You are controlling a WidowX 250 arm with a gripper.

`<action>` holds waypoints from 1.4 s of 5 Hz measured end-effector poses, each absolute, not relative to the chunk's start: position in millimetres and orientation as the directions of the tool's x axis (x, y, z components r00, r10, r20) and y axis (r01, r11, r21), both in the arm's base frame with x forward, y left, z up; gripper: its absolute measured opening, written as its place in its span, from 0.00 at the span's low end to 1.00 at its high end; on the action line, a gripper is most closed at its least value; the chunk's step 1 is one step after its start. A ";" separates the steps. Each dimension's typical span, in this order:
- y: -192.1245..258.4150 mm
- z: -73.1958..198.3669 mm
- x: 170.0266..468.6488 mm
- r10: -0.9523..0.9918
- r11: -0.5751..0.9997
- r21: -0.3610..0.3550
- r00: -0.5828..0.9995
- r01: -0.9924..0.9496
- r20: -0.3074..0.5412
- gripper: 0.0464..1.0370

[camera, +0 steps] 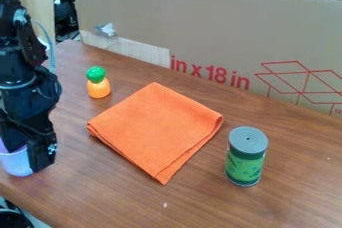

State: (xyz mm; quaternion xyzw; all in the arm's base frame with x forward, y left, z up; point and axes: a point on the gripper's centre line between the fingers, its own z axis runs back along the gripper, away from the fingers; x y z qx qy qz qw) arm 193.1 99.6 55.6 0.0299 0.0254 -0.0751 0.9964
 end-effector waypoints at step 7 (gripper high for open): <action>113.3 111.9 237.2 -0.110 0.994 0.020 0.988 0.109 0.112 0.05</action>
